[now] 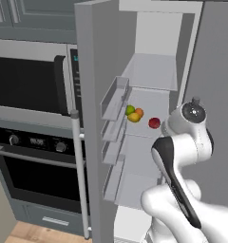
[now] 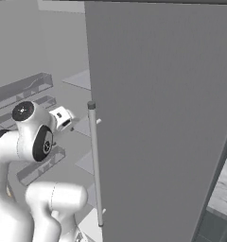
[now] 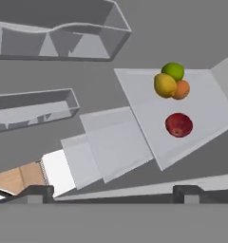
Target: Take the tangerine and lemon from the highest rack and move them to the second highest rack where the pear and lime are located, to maximize freezer space. Close the freezer door after rearranging.
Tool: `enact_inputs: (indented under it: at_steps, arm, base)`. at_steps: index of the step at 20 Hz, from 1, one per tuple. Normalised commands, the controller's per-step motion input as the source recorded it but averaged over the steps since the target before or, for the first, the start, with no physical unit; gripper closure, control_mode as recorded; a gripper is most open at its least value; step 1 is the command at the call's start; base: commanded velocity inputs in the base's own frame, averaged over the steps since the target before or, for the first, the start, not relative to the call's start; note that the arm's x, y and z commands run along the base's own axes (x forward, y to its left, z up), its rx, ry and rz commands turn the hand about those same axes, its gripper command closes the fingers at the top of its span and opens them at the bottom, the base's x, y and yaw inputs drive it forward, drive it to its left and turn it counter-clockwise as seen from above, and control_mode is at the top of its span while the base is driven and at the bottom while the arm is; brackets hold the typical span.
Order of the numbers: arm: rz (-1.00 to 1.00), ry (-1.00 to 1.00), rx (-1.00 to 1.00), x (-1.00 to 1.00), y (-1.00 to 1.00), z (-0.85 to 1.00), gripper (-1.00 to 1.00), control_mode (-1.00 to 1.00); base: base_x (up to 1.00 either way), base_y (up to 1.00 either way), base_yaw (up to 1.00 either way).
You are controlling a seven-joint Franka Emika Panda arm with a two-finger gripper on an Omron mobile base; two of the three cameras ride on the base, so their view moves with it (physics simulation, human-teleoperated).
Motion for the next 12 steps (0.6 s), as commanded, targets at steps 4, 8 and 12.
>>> enact_inputs:
  at_steps: [4, 8, 12]
  arm:
    - [0.0, 0.0, 0.0, -0.7, 0.0, 0.27, -1.0, -1.0]
    - [0.0, -0.01, 0.0, -0.62, 0.0, -0.02, -1.0, -1.0]
    - [-0.01, 0.14, 0.0, -0.39, 0.0, -0.09, -1.0, -1.0]
  base:
    - [0.0, 0.0, 0.0]
    - [0.0, 0.0, 0.0]
    - [0.0, 0.0, 0.0]
